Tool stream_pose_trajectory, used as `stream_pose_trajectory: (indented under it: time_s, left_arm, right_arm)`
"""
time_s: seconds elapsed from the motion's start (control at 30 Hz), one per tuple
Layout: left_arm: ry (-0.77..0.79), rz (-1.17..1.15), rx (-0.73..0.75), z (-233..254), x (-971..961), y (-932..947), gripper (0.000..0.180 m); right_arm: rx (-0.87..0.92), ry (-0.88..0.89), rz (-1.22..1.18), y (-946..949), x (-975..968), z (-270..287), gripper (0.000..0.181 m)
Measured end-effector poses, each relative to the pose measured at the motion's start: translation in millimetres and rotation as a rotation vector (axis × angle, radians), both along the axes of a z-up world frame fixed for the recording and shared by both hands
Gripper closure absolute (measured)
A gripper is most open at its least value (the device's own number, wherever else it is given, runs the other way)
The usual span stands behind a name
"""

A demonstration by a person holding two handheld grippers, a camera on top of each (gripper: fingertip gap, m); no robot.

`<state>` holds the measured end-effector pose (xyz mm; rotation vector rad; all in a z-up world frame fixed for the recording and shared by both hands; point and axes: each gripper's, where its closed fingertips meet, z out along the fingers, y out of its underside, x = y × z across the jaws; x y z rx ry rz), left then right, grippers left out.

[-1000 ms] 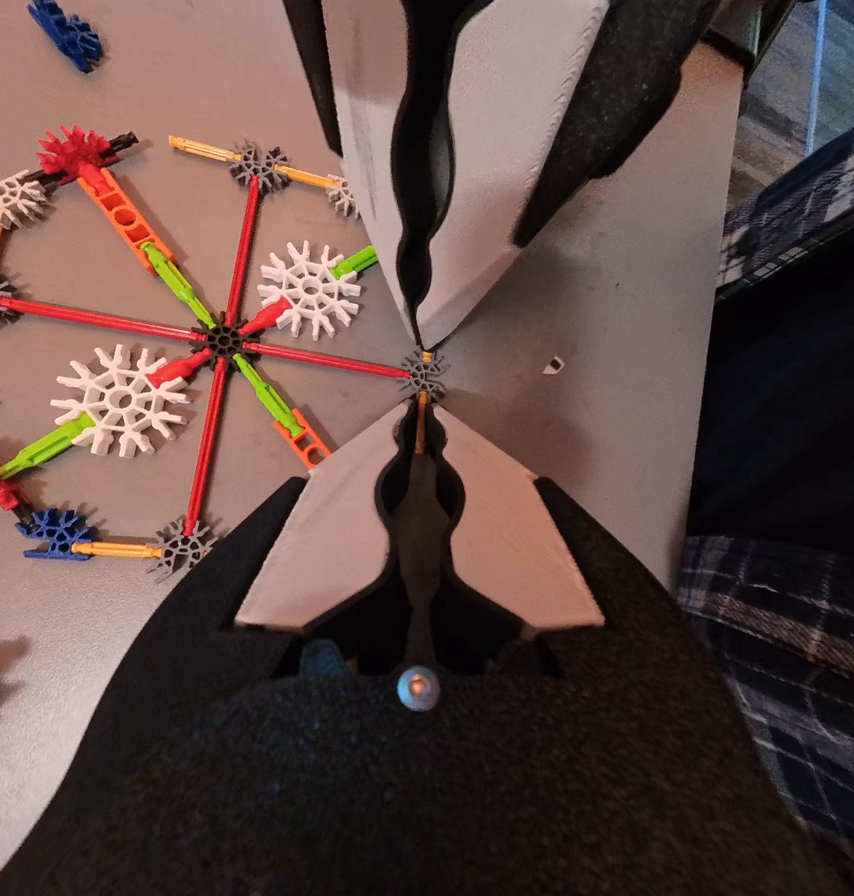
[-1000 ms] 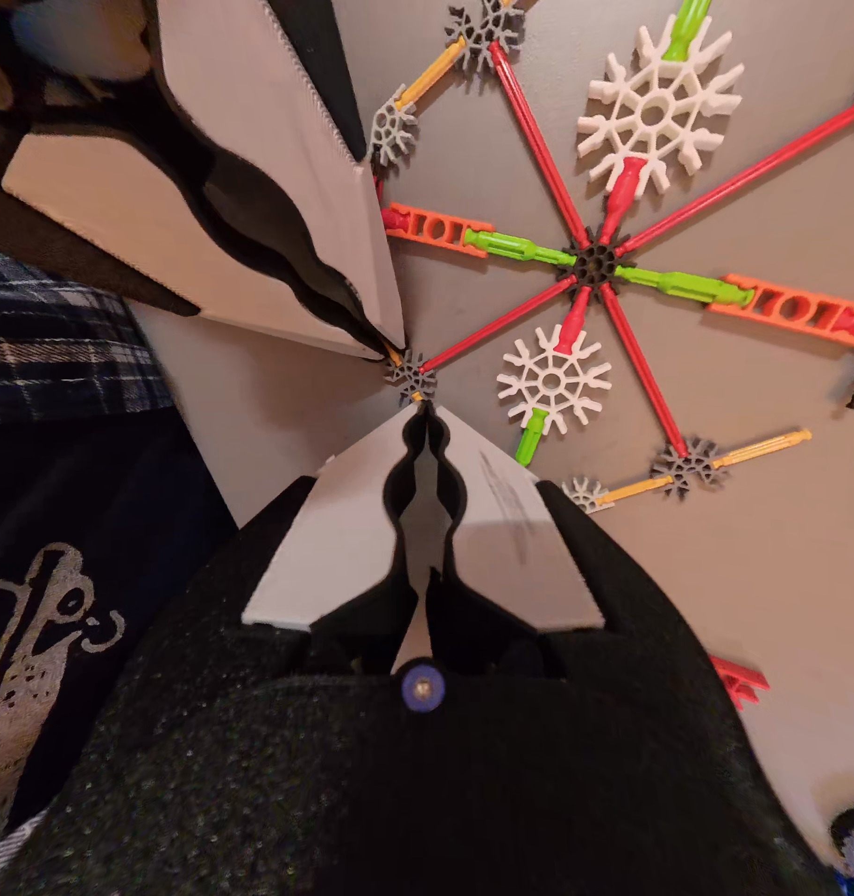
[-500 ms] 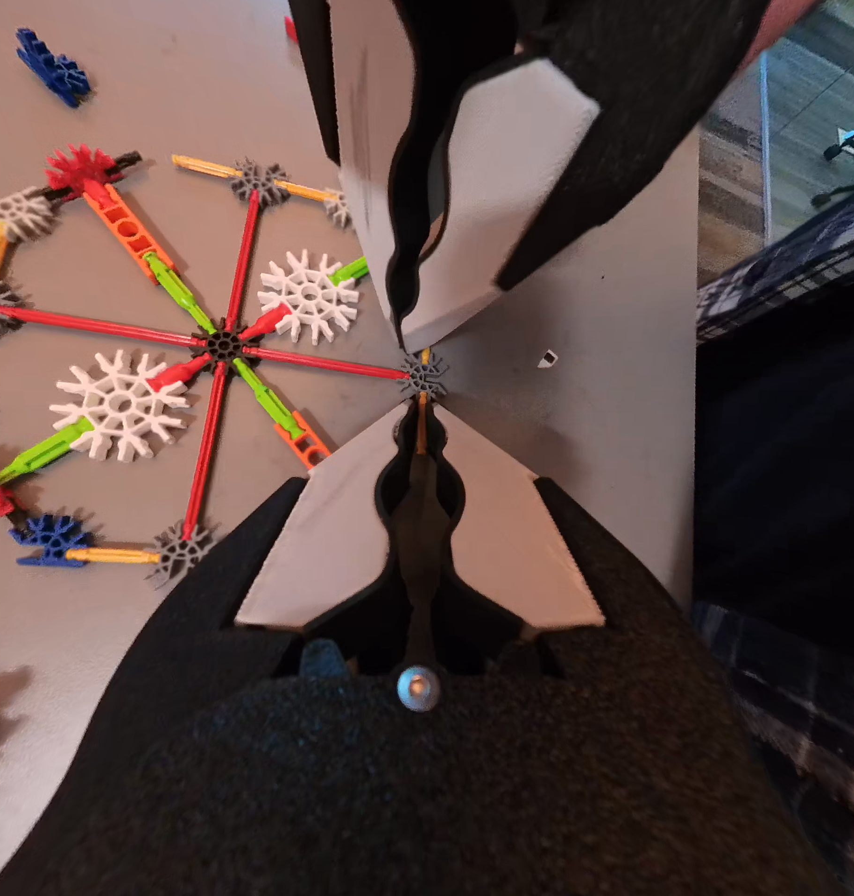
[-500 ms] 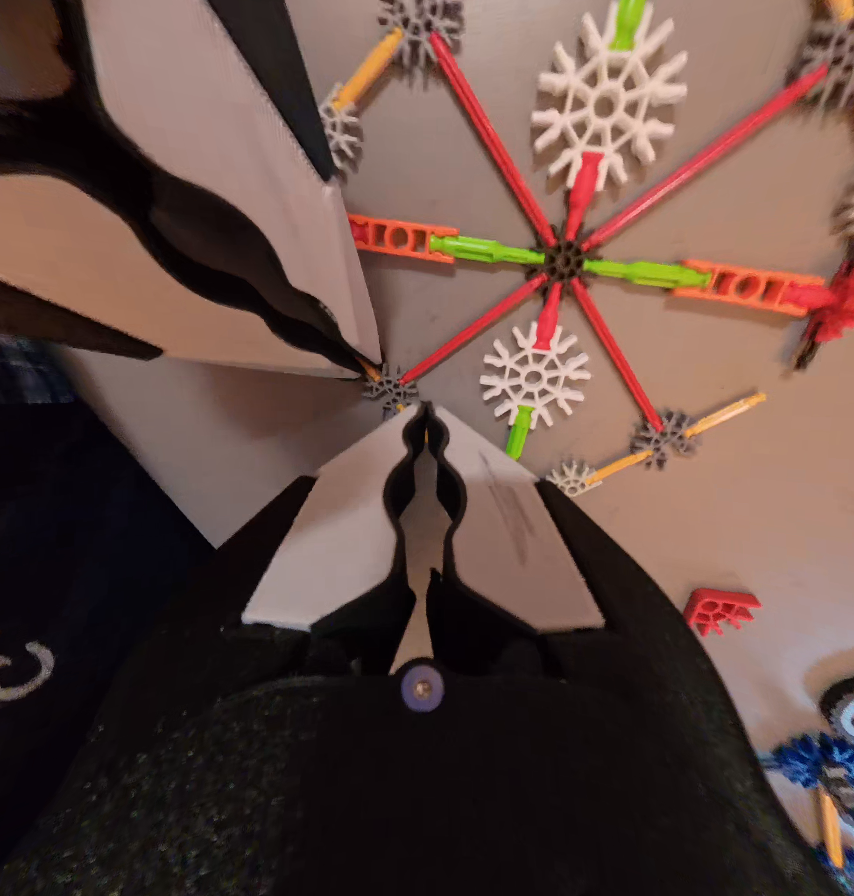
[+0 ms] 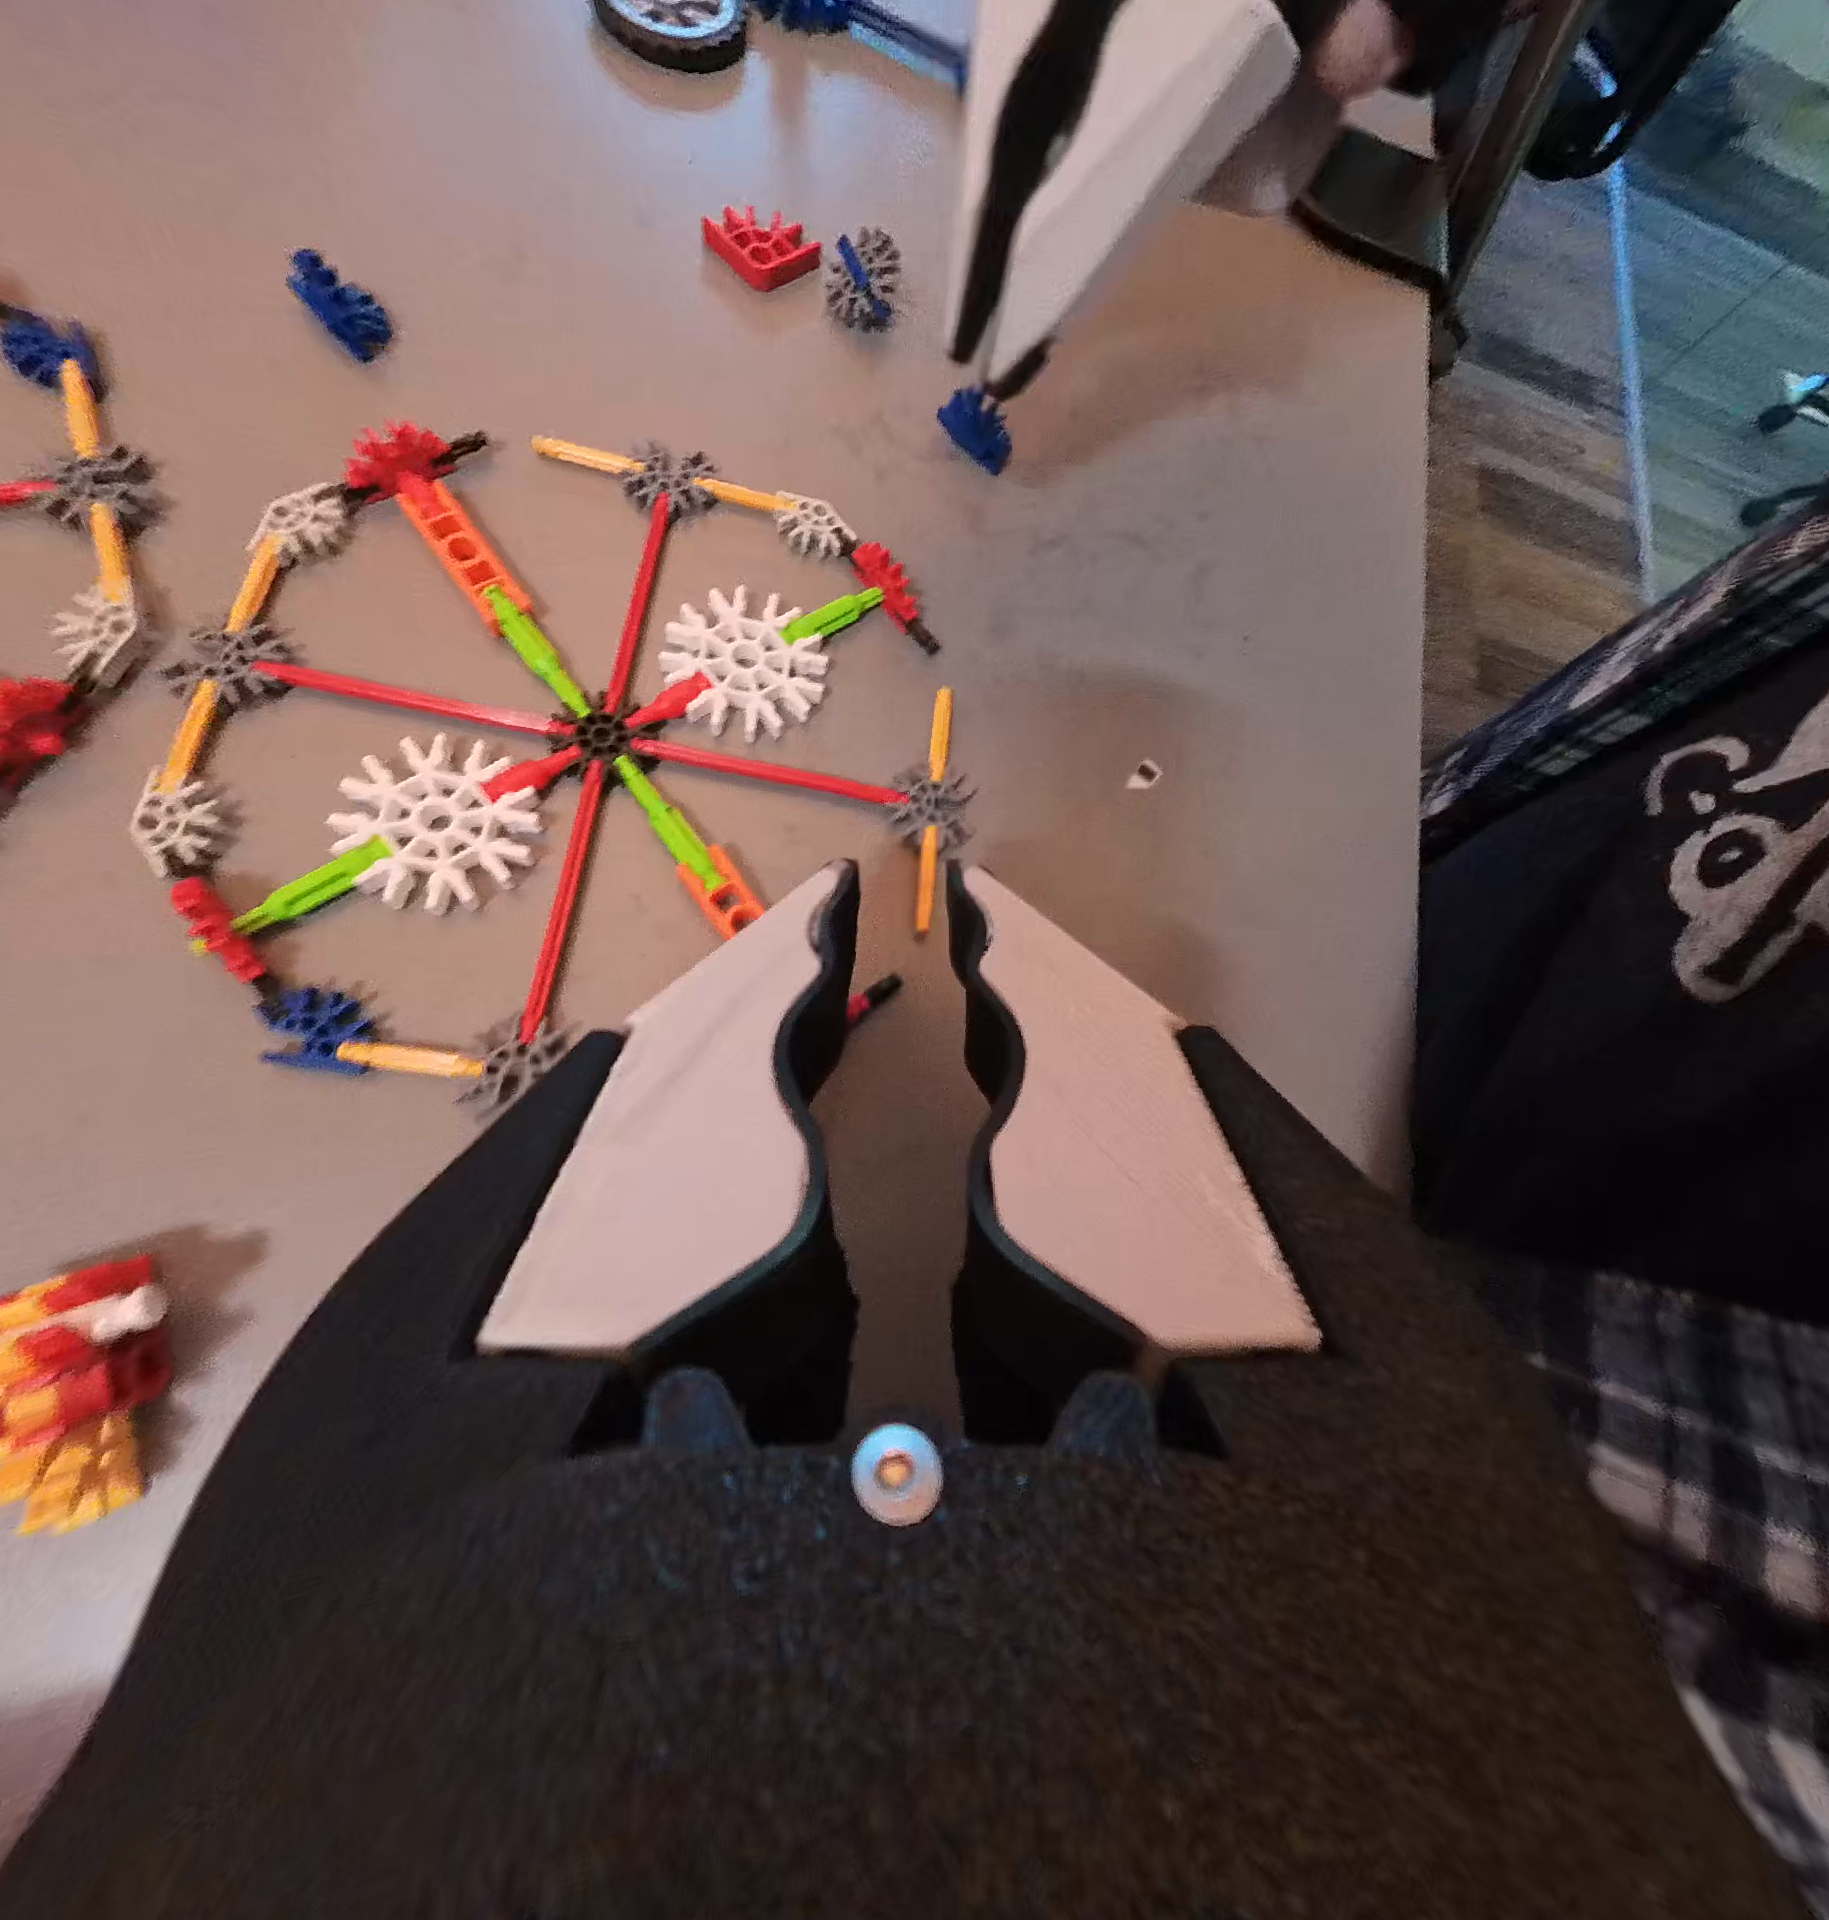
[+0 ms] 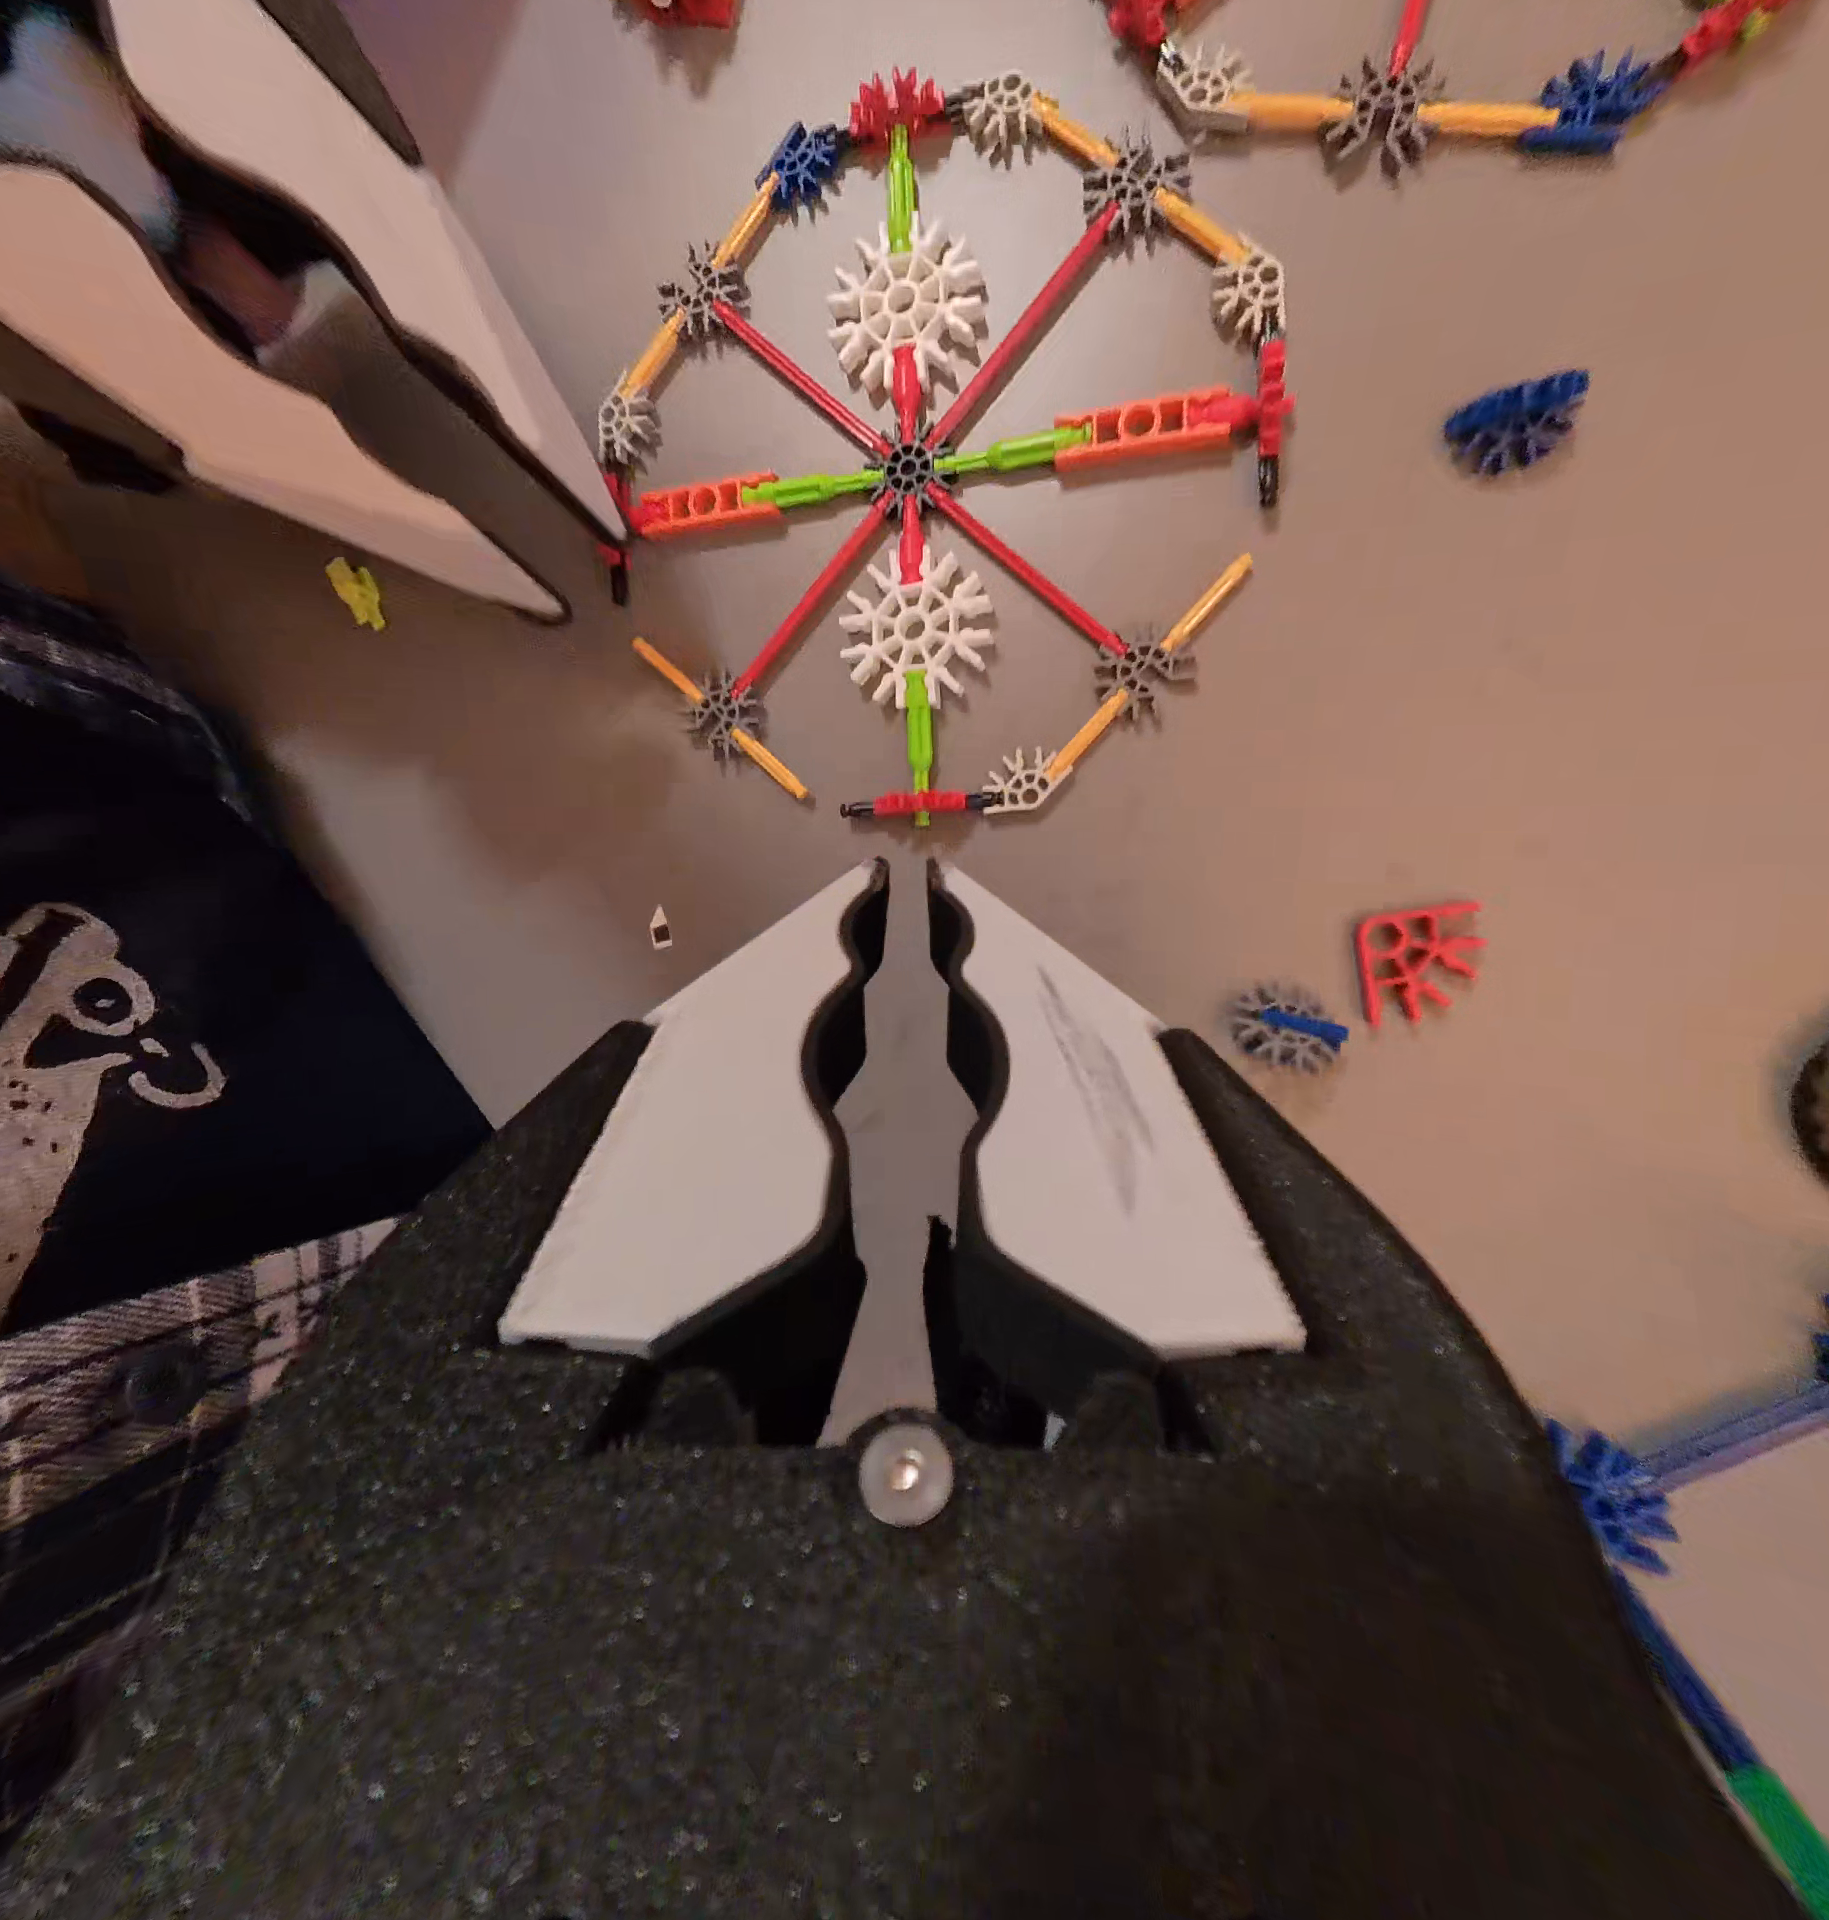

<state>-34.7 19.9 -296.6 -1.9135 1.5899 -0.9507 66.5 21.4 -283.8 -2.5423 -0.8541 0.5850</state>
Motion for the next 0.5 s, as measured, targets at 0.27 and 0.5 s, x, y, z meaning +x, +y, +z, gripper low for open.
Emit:
stream_pose_trajectory:
  time_s: [0.27,0.5]
  left_arm:
    - [0.083,0.134,0.014,-10.7,-37.2,9.3,0.153]
    - [0.105,0.160,0.010,-22.9,-34.0,1.8,0.138]
  right_arm:
    - [0.072,-0.012,-0.027,-9.4,-3.5,-27.0,0.160]
    - [0.091,-0.012,-0.052,2.1,-18.5,-41.8,0.136]
